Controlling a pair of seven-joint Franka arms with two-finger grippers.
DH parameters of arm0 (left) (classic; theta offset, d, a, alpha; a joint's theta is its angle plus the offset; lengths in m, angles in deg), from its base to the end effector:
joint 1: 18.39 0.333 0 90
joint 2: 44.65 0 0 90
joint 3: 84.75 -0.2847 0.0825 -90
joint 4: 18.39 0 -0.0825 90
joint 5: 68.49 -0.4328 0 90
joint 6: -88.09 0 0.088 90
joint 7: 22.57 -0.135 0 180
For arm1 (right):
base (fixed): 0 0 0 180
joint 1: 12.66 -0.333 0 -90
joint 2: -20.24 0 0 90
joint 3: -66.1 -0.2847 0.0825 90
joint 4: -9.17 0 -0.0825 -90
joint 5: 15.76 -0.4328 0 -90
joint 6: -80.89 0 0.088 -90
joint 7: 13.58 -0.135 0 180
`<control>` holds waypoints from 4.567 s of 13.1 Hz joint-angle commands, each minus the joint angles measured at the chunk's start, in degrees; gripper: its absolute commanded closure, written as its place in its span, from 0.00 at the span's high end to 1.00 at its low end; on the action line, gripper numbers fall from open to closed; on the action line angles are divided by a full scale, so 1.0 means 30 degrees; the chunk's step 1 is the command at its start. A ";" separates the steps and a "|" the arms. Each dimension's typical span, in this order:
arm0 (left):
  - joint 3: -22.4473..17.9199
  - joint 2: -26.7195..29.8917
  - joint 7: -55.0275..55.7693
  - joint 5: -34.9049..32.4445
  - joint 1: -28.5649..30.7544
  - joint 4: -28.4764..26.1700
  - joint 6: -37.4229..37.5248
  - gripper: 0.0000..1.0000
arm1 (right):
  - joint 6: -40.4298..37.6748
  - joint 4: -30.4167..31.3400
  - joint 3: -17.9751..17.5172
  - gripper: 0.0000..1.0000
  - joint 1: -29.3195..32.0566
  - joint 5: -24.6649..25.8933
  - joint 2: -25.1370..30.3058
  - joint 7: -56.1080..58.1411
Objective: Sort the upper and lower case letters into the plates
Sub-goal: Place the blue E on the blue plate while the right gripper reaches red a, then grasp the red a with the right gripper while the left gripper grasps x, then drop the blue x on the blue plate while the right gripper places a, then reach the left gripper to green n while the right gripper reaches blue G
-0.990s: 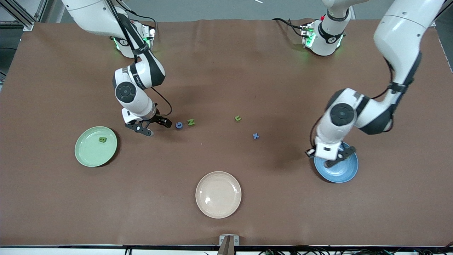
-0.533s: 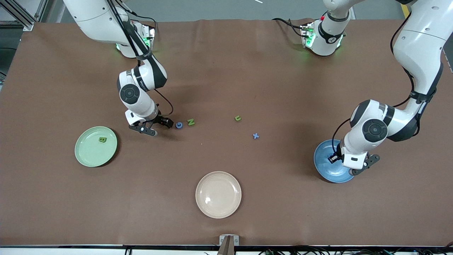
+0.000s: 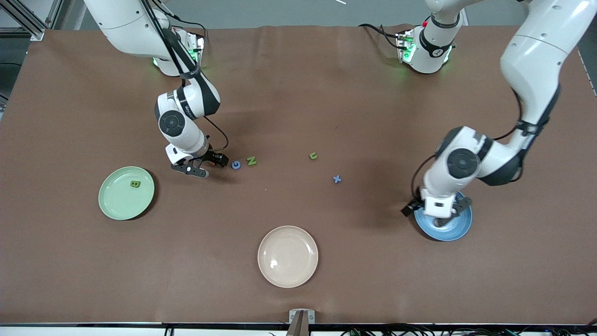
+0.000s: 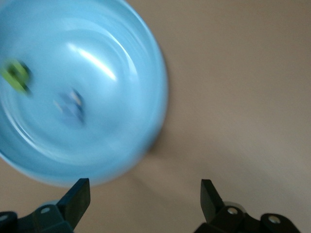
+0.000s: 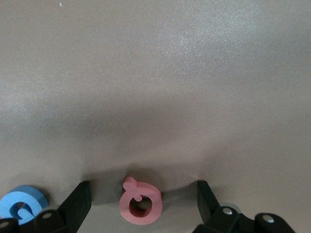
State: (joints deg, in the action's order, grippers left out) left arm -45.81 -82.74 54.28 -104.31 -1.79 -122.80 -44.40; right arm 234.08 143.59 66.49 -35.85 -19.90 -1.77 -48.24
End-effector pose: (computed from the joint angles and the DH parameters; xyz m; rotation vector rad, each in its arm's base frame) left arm 0.6260 -0.2307 0.1515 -2.9698 -0.9682 -0.0975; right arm 0.4727 0.1969 0.0626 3.1087 -0.4254 -0.0989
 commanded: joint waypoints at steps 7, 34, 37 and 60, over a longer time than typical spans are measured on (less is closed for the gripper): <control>-0.0205 -0.1684 0.6838 -0.0188 -0.5998 0.0990 -0.0572 0.97 | 0.0119 0.0692 0.0019 0.28 -0.0327 0.0032 0.0422 0.0070; 0.0029 0.0686 -0.4162 -0.0422 0.1638 0.0644 0.2677 0.03 | -0.6795 -0.8596 0.0224 0.24 1.1889 0.1321 -0.3504 1.9845; 0.0030 0.0481 -0.7326 -0.0422 0.3689 0.0584 0.2650 0.04 | -0.6824 -0.8596 0.0224 0.27 1.1889 0.1321 -0.3504 1.9845; 0.1846 -0.0720 -0.0287 -0.0188 0.0277 -0.0852 0.1449 1.00 | -0.8210 -0.4324 0.0048 1.00 -0.0647 -0.0466 0.2648 -0.1012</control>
State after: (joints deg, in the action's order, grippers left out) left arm -40.56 -85.28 47.73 -104.51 2.54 -124.98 -40.22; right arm 204.75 126.05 66.01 -36.61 -20.23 4.79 -49.70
